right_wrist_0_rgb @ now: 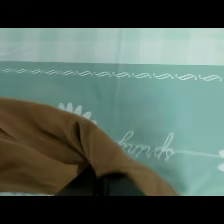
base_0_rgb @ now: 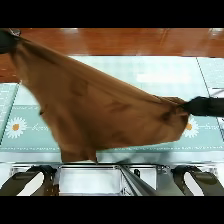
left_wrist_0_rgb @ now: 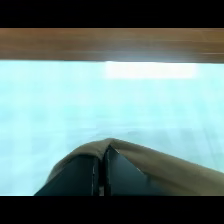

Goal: Fold the shirts.

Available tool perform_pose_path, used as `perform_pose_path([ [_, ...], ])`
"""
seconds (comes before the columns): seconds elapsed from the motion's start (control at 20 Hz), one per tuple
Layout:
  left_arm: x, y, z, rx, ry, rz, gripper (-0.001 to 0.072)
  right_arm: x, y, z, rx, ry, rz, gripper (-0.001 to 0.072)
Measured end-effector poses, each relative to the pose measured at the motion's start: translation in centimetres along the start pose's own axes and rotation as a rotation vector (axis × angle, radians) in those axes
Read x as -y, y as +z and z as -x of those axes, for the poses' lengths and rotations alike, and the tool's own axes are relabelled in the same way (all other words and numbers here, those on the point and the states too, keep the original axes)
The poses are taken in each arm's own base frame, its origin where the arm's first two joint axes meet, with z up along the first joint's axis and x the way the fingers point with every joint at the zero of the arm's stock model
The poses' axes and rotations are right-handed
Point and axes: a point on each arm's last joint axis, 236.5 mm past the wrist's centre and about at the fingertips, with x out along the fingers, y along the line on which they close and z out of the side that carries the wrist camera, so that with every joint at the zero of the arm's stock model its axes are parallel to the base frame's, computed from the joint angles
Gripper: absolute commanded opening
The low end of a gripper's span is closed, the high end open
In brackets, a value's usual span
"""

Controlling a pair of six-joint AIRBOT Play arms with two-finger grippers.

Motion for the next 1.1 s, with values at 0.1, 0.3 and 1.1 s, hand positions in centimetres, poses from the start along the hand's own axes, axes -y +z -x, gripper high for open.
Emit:
perform_pose_path([
  [0.1,-1.5,-1.0,-5.0,-0.048,0.001,0.071,0.0038,1.4,1.9,-4.1,-0.031,0.010,-0.045,0.0028],
  [0.3,-2.8,-4.3,-13.5,-0.155,-0.048,0.241,0.0039,3.3,6.7,-11.2,-0.080,0.048,-0.126,0.0028],
  [1.1,-9.6,-18.0,-11.6,-0.579,-0.075,0.410,0.0703,10.8,10.4,-9.0,-0.124,0.104,-0.287,0.0630],
])
